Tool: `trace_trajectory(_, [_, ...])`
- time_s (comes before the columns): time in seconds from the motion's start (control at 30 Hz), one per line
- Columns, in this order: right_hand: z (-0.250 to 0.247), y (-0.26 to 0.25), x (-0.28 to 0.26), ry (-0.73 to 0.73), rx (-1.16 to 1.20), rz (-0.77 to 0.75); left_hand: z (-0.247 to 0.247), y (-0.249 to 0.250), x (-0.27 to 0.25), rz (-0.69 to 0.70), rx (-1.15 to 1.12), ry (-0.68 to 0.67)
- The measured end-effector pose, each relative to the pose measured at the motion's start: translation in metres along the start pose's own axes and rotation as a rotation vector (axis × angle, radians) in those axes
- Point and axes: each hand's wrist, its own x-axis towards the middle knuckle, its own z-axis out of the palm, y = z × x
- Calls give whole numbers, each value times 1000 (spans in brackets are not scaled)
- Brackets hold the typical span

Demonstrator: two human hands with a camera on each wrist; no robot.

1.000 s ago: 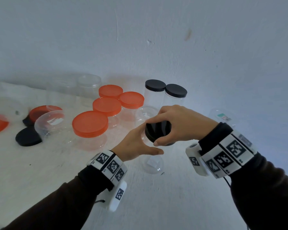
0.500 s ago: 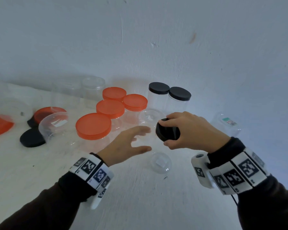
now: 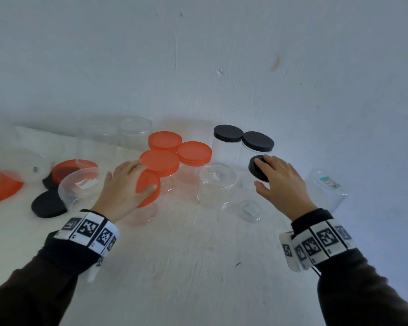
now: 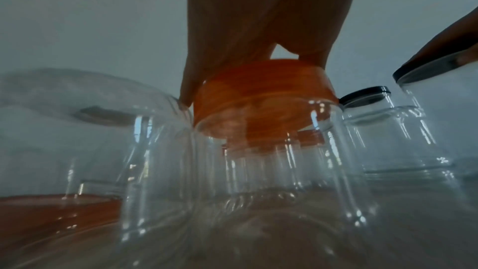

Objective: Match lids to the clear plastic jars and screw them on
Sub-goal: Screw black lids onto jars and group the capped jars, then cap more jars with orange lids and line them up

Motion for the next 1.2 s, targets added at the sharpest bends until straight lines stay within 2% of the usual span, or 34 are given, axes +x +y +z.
trace_trajectory(0.2, [22,17,15,85,-67,44,7,5,-1,-64,96,-75])
trace_trajectory(0.5, [29,20,22,115,-95,39,14,21,-2,35,59,-83])
trace_trajectory(0.67, [31,21,21,154,-89,35,18,26,0,31,94,-107])
trace_trajectory(0.87, [29,23,19,131,-93,29,18,26,0,25,96,-107])
trace_trajectory(1.0, [23,23,19,78,-95,41,16,22,-1,39,-74,-68])
trace_trajectory(1.1, [17,20,19,27,-119,73,6,13,-5,65,-282,34])
trace_trajectory(1.2, [13,6,19,105,-90,30,-16,7,-14,105,-385,144])
